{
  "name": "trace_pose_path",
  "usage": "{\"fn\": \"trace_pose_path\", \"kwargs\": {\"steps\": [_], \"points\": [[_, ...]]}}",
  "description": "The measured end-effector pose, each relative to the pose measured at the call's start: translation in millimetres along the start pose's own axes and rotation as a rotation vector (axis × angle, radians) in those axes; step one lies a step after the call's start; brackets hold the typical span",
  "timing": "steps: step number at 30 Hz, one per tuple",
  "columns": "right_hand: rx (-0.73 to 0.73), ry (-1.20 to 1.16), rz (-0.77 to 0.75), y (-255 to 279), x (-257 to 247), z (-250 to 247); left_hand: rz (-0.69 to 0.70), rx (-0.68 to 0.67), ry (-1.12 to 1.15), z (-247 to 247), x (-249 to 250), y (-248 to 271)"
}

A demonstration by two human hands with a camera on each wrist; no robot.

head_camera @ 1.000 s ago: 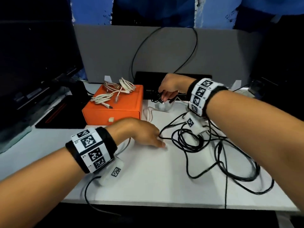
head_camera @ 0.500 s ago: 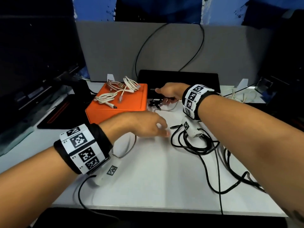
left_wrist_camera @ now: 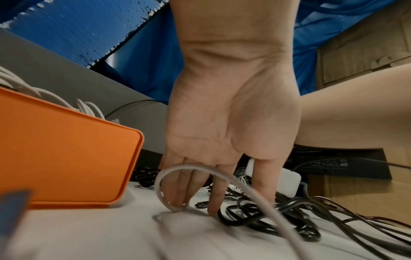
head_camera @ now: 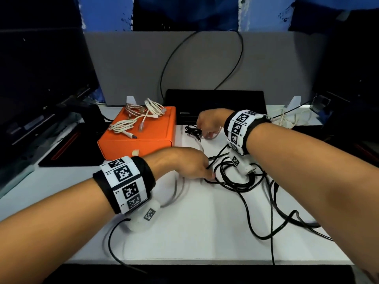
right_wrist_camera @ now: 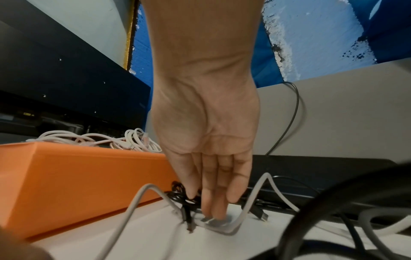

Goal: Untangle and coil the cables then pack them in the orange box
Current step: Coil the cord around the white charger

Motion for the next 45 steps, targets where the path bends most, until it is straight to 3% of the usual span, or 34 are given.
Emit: {"fn": "trace_pose_path", "kwargs": {"steps": [8,14,21,24,26,29,32,36,41,43,45], "points": [[0.047,-0.34,-0.068,-8.5,-13.3,7.8,0.136,0.021,0.086,0.4,10.9,-1.0],[0.197,-0.211,-0.116,5.1,3.7,-8.1,0.075,0.193,0.133,2.9,-7.4,-1.7],[-0.035,-0.158,-0.106,46.1,30.4,-19.5,-0.072,0.144,0.04,10.2,-21.9,-8.6],[-0.097,0.034,-0.075,55.8,43.8,-7.0,-0.069,0.191,0.105,1.5,-23.6,-9.0],[-0.078,0.159,-0.032,61.8,56.6,-3.3,-0.049,0.278,0.276,-10.9,-21.2,-6.2],[0.018,0.317,-0.043,66.8,69.6,-4.7,0.019,0.544,0.576,-45.8,-13.8,0.5],[0.173,0.365,-0.026,75.7,79.3,-24.4,0.066,0.908,0.567,-93.2,-13.8,12.9],[0.46,0.173,0.112,97.8,116.6,-77.0,0.03,1.074,0.583,-136.1,-31.6,38.9],[0.71,-0.215,0.241,131.0,172.5,-116.1,0.051,1.393,1.037,-158.5,-61.0,85.6],[0.767,-0.32,0.271,140.1,185.6,-119.2,0.066,1.401,1.144,-155.7,-70.3,90.9],[0.846,-0.617,0.221,144.5,186.6,-125.1,0.08,1.256,1.135,-145.0,-71.1,83.3]]}}
Point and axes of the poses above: each hand's wrist, its own y-axis away from the middle knuckle, its own z-axis out of the palm, x = y × z, the point moved 2 cm from there along -y, towards the middle knuckle, and after that the axes turned 4 degrees about x, right-handed, at the moved point
